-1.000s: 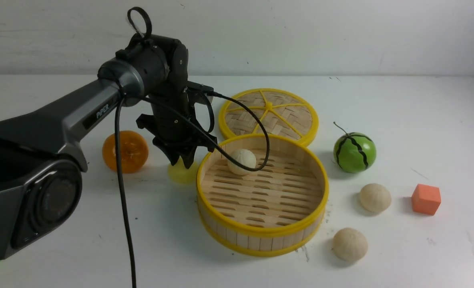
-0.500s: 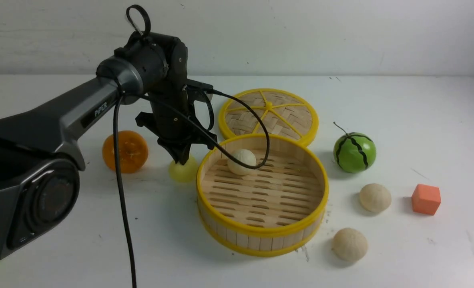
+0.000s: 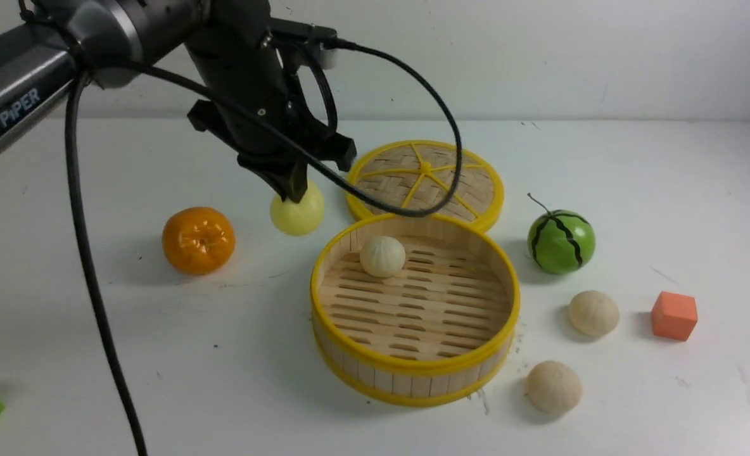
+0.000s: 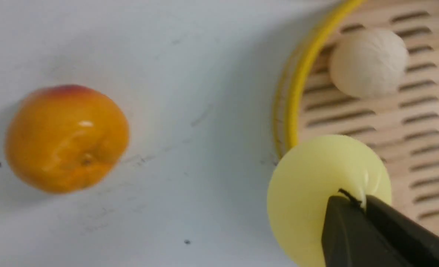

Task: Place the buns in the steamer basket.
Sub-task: Use the left arm to put the steamed stuffed bun into the steamer, then use the right arm to grab a steamed stuffed bun

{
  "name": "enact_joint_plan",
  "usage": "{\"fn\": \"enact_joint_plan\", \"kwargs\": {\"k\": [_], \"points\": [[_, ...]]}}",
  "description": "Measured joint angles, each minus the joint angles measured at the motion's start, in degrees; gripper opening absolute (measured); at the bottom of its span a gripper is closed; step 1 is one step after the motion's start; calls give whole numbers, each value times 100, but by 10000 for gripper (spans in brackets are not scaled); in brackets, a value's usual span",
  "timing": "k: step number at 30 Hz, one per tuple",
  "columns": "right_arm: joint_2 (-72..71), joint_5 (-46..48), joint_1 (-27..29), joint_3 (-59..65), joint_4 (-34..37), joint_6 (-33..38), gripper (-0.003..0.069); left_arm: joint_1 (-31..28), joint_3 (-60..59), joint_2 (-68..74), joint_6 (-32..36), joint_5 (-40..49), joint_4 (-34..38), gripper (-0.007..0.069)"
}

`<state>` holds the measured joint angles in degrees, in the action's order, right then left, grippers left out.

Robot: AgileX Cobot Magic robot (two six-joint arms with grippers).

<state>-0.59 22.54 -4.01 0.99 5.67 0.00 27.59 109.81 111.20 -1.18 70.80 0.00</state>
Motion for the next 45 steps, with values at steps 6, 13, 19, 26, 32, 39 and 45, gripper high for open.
{"fn": "enact_joint_plan", "kwargs": {"k": [6, 13, 19, 26, 32, 39, 45], "points": [[0, 0, 0, 0, 0, 0, 239, 735, -474, 143, 78, -5, 120, -13], [0, 0, 0, 0, 0, 0, 239, 827, -474, 772, 18, -367, -43, 1], [0, 0, 0, 0, 0, 0, 239, 827, -474, 949, 3, -518, -198, 158], [0, 0, 0, 0, 0, 0, 239, 827, -493, 443, -632, -348, -203, 456], [0, 0, 0, 0, 0, 0, 239, 827, -539, -880, -785, -45, -108, 161], [0, 0, 0, 0, 0, 0, 239, 827, -1949, -2680, -771, -477, 411, -13], [0, 0, 0, 0, 0, 0, 239, 827, -4659, -4493, -393, -2336, 772, -13]]}}
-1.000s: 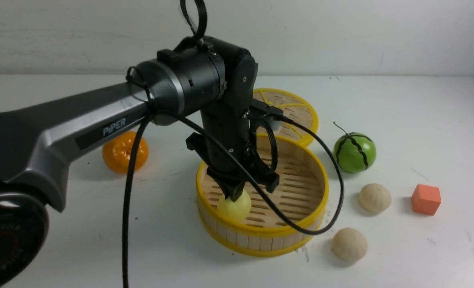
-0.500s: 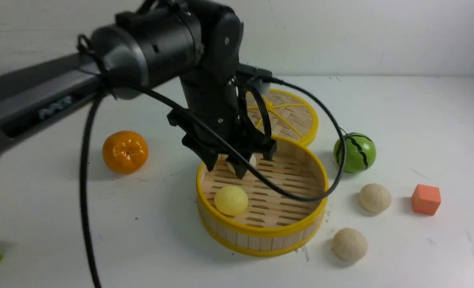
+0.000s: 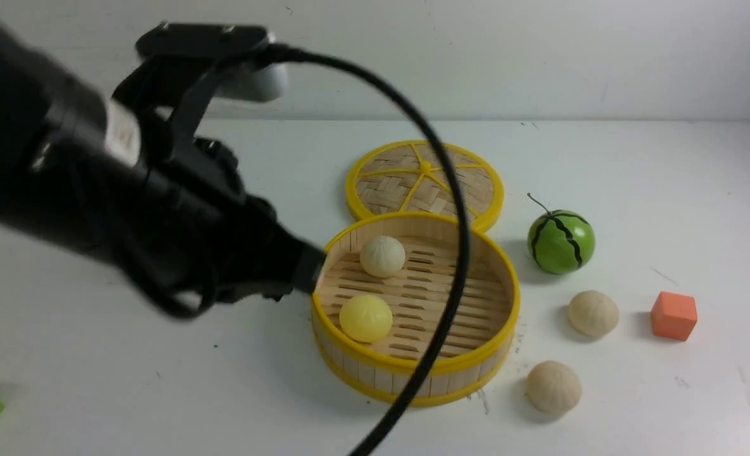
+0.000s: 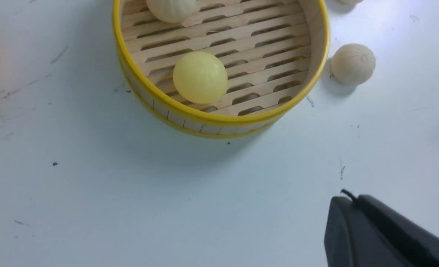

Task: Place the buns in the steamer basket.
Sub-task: Use the right arm to grab a steamed stuffed bun

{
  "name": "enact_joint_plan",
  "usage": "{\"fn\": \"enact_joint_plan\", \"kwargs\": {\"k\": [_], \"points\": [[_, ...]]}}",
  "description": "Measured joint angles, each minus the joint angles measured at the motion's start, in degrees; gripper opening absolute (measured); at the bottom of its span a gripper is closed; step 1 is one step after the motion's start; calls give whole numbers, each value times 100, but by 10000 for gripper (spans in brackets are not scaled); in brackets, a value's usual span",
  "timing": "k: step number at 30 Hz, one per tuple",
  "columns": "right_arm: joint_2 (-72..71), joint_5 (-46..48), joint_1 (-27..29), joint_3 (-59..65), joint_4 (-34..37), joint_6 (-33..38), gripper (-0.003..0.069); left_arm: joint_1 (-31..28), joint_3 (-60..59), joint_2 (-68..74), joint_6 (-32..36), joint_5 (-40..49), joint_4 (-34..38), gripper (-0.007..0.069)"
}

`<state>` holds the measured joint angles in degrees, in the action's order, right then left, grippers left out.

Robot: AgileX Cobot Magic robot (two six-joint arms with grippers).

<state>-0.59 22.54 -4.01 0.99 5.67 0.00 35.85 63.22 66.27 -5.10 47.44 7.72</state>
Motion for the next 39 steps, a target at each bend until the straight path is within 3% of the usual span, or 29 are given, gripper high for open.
{"fn": "enact_joint_plan", "kwargs": {"k": [5, 6, 8, 14, 19, 30, 34, 39], "points": [[0, 0, 0, 0, 0, 0, 239, 0, -2368, -1680, 511, -1826, 507, -13], [0, 0, 0, 0, 0, 0, 239, 0, -2368, -1748, 511, -1826, 539, -13], [0, 0, 0, 0, 0, 0, 239, 0, -3460, -2691, 571, -2781, 1050, -13], [0, -12, 0, 0, 0, 0, 239, 0, -4893, -4341, 661, -3991, 1748, -13], [0, -108, 0, 11, 350, -70, 239, 0, -5345, -5105, 679, -4083, 1795, -13], [0, -1754, 0, 62, 2846, -534, 239, 0, -5404, -5450, 679, -4083, 1818, -13], [0, -1959, 0, 54, 2998, -560, 239, 0, -5404, -5450, 679, -4083, 1818, -13], [100, -1078, 0, -568, 2987, -552, 239, 0, -5408, -5450, 679, -4083, 1818, -13]]}}
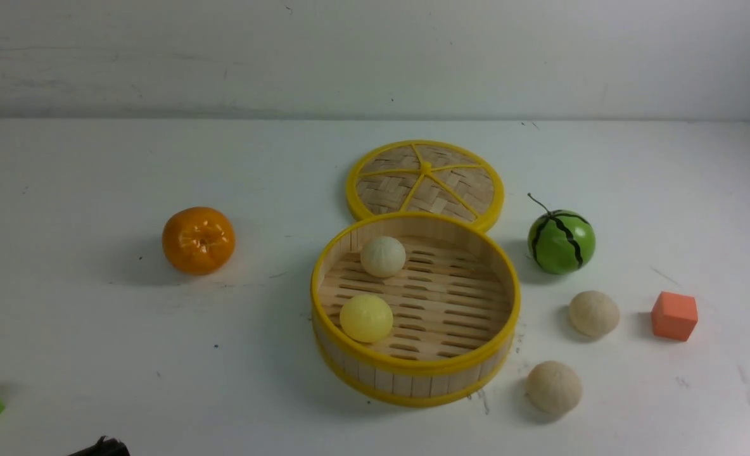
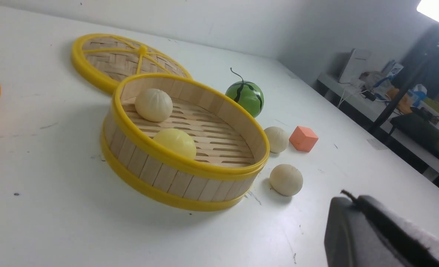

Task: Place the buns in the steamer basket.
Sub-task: Use the right arm to grab a steamed stuffed bun

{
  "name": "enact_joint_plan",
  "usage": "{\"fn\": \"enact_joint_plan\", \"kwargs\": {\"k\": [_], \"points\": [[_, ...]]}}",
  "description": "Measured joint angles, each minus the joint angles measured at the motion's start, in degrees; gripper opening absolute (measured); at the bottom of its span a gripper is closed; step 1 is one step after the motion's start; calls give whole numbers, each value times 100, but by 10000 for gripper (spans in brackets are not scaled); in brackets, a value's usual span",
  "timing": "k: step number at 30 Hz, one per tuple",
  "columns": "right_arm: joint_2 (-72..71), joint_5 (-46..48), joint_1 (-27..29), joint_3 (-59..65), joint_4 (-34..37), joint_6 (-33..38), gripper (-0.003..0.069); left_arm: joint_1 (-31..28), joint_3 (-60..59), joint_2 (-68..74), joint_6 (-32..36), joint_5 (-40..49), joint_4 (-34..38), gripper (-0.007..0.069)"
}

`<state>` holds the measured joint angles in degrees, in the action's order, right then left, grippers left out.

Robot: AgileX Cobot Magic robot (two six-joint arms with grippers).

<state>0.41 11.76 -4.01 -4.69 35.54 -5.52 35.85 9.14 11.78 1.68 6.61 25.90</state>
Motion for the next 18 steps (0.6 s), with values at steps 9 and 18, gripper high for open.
{"fn": "enact_joint_plan", "kwargs": {"k": [9, 18], "points": [[3360, 3523, 0, -2898, -924, 1219, 239, 0, 0, 0, 0, 0, 0, -13], [6383, 4640, -20, -4145, -949, 1440, 239, 0, 0, 0, 0, 0, 0, -13]]}}
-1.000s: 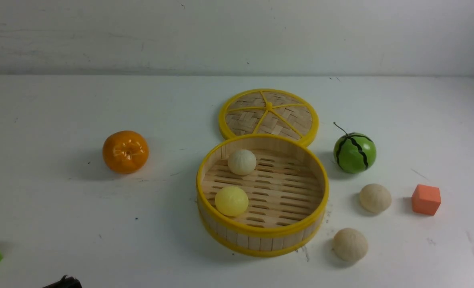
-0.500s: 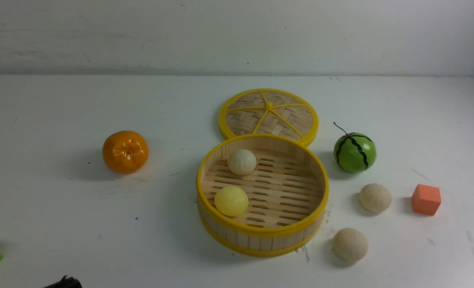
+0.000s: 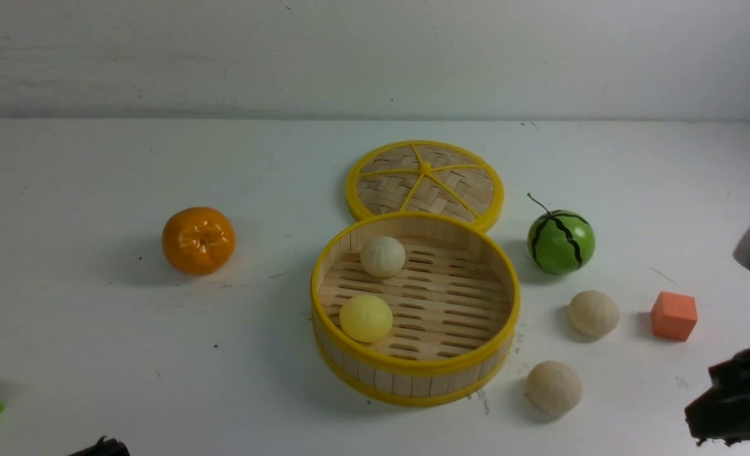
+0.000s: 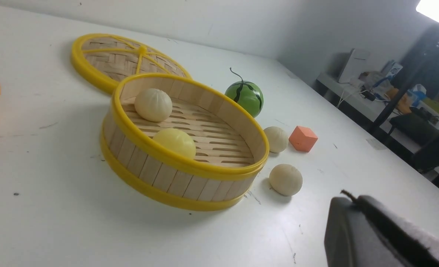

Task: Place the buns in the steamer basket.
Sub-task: Use the right arm to grab a steamed stuffed bun

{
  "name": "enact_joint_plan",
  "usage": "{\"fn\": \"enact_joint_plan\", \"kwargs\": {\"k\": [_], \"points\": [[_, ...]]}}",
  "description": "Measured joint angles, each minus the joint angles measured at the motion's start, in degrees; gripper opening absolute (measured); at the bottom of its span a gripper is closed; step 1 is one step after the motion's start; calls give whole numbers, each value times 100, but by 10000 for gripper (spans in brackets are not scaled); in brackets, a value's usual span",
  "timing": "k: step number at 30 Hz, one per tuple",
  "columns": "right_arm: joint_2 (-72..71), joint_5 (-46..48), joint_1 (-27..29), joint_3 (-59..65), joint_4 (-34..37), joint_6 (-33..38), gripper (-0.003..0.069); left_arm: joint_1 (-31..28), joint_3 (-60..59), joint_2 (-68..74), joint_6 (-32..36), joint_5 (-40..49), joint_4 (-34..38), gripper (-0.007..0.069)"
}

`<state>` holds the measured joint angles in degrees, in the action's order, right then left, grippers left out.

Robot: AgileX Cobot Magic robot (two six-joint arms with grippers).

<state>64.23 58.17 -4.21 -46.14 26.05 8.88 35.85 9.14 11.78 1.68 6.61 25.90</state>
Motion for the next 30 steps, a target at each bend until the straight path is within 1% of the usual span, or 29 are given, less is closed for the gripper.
{"fn": "enact_joint_plan", "kwargs": {"k": [2, 6, 10, 13, 16, 21, 30], "points": [[623, -75, -200, -274, 58, -1, 239, 0, 0, 0, 0, 0, 0, -13], [1545, -295, -862, -809, -60, -90, 239, 0, 0, 0, 0, 0, 0, -13], [2422, -473, -1371, -1553, -827, -640, 239, 0, 0, 0, 0, 6, 0, -9], [2900, -524, -1464, -1928, -1337, -997, 239, 0, 0, 0, 0, 6, 0, -4], [3147, -628, -1470, -2050, -1510, -1124, 239, 0, 0, 0, 0, 6, 0, -1], [3515, -954, -1470, -2081, -1521, -1136, 239, 0, 0, 0, 0, 10, 0, 4], [3824, -1105, -1475, -2094, -1492, -1150, 239, 0, 0, 0, 0, 25, 0, 11]]}}
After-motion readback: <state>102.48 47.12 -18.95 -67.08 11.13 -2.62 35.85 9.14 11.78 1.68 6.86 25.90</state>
